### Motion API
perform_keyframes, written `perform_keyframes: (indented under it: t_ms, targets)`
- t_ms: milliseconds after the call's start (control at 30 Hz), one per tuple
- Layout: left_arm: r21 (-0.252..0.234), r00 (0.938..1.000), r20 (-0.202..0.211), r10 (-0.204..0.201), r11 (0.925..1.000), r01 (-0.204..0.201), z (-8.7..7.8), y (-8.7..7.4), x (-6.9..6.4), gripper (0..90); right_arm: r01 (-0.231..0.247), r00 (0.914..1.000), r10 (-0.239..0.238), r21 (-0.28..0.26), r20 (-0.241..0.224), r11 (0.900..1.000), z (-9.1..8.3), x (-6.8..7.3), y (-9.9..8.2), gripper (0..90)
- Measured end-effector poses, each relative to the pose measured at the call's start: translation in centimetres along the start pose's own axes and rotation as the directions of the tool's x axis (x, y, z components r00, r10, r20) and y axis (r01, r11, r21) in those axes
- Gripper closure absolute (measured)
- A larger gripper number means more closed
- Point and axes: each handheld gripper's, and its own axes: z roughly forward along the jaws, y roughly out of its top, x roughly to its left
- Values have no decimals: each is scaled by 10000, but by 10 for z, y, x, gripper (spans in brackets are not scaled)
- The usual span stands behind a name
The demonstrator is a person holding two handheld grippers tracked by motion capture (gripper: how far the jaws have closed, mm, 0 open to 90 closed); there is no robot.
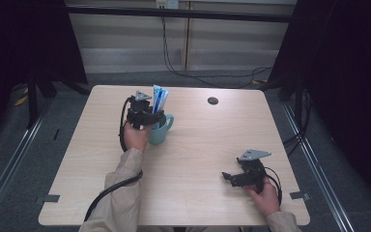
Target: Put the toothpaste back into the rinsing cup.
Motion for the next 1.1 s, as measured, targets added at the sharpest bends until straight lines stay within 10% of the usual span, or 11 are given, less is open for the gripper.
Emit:
perform_keyframes:
  t_ms: [1100]
  targets:
    - [277,9998,-68,189,9994,-187,-6,7,3,296,-5,10000,5,-3,-4,10000,0,0,0,128]
